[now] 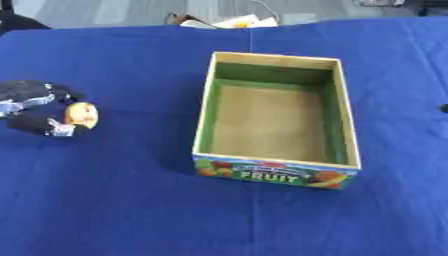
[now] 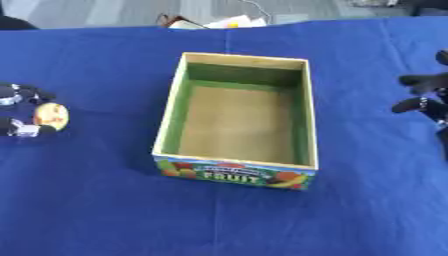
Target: Pick up objects on the table and place them in the box.
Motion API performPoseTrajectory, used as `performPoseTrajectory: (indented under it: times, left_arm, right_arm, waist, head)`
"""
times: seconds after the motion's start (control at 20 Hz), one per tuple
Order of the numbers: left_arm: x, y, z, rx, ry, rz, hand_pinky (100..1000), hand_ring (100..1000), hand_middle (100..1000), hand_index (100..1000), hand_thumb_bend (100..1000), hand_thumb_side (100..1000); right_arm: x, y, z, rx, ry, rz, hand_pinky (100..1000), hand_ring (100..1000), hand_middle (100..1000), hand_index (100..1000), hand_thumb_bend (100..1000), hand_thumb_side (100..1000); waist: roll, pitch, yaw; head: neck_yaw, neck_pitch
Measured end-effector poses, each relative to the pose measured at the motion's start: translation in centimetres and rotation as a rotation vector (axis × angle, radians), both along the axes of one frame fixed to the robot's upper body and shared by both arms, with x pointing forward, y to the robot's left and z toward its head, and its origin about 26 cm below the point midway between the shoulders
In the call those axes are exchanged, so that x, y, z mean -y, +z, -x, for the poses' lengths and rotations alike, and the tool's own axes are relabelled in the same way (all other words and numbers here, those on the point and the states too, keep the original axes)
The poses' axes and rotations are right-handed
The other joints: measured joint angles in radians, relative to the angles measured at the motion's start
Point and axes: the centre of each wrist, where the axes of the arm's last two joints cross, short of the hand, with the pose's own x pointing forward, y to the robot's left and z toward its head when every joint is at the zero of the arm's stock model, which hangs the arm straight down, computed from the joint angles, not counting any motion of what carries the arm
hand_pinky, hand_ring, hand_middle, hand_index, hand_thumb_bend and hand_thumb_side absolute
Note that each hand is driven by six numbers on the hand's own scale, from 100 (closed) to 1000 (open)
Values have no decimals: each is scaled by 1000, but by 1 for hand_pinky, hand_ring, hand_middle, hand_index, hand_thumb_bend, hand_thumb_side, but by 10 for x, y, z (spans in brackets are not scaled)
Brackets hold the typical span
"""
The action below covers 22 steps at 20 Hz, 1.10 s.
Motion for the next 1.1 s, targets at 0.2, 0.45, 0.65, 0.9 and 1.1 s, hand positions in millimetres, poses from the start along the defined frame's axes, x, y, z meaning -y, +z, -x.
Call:
performPoseTrajectory:
  times: [0.2, 0.45, 0.65, 0.9, 1.1]
  left_arm:
    - [-1, -2, 0, 9, 0, -24, 606, 771, 746, 959, 484, 953]
    - [1, -1, -2, 57, -16, -17, 547, 703, 635, 848, 280, 823]
    - [2, -4, -2, 111, -19, 15, 517, 656, 590, 799, 184, 727]
    - [5, -7, -3, 150, -24, 47, 478, 617, 572, 760, 169, 420]
    - [5, -9, -3, 169, -30, 67, 457, 594, 558, 745, 100, 254]
  right_arm:
    - [0, 0, 0, -1, 1, 0, 579, 776, 564, 874, 100, 1000]
    - [-1, -1, 0, -3, 3, -4, 580, 777, 564, 875, 100, 1000]
    - [-1, -1, 0, -4, 4, -6, 580, 778, 564, 875, 100, 1000]
    - [-1, -1, 0, -6, 3, -6, 580, 778, 564, 875, 100, 1000]
    - [-1, -1, 0, -6, 2, -6, 581, 778, 564, 875, 100, 1000]
  waist:
    - [0, 0, 0]
    - [-1, 0, -1]
    - [-2, 1, -1]
    - [-2, 1, -1]
    - [-3, 1, -1]
  head:
    - [1, 0]
    - [4, 0]
    - [5, 0]
    - [7, 0]
    - [7, 0]
